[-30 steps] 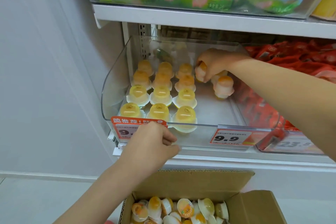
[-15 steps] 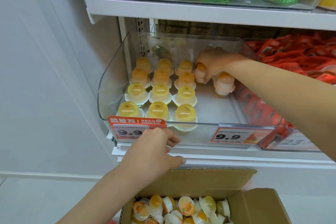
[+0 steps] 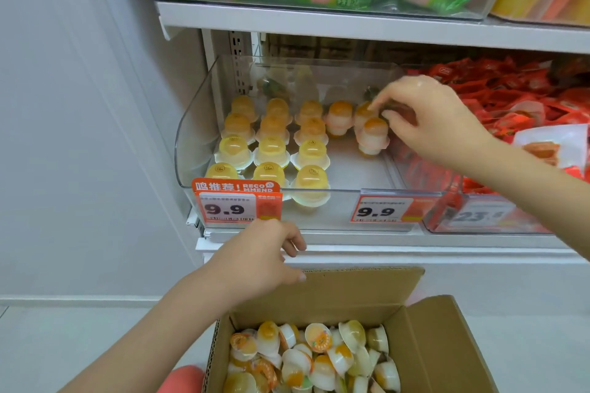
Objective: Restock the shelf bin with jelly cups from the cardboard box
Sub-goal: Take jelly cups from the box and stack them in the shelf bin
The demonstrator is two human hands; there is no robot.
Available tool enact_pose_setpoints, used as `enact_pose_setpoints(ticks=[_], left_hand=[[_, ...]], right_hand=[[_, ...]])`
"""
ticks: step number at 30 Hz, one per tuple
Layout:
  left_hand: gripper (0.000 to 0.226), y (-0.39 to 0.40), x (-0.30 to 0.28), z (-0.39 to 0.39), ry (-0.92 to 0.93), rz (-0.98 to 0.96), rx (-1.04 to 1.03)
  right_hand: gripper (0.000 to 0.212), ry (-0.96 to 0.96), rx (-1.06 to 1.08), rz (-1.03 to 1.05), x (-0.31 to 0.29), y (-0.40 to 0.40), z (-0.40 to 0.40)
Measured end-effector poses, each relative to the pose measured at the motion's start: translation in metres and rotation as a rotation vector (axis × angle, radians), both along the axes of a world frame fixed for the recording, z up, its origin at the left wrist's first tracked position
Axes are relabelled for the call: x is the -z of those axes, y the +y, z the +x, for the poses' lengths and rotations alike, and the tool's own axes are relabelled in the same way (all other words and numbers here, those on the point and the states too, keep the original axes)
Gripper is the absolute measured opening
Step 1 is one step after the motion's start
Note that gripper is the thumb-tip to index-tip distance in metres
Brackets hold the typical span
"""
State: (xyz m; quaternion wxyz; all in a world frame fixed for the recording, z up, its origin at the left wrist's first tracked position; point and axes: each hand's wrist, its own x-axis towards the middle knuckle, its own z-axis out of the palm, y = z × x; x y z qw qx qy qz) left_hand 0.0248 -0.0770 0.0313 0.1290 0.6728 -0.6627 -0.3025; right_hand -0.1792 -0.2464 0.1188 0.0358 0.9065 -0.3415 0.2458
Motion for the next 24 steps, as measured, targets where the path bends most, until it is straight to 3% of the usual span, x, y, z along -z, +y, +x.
enact_pose_setpoints(ticks=[3,6,12,16,20,24], left_hand=[[0.036,0.011,0.012,-0.01,-0.049,0.064,0.073],[0.036,0.024,0.039,-0.026,-0.119,0.138,0.138],[0.036,0.068,0.144,-0.038,-0.399,0.371,0.261],[0.04,0.097,0.206,-0.028,-0.383,0.443,0.167],[0.051,0.12,0.247,-0.021,-0.411,0.497,0.164],[0.061,0.127,0.263,-0.025,-0.638,0.468,0.254]], right_hand=[[0.019,-0.139,-0.105,-0.067,0.023,0.08,-0.032],[0.019,-0.075,-0.194,0.109,0.079,0.134,-0.054],[0.03,0.455,-0.124,0.657,0.225,0.181,-0.078],[0.034,0.725,-0.012,0.912,0.288,0.186,-0.085],[0.043,0.716,0.083,1.076,0.333,0.186,-0.091],[0.052,0.661,0.127,1.191,0.357,0.19,-0.082]])
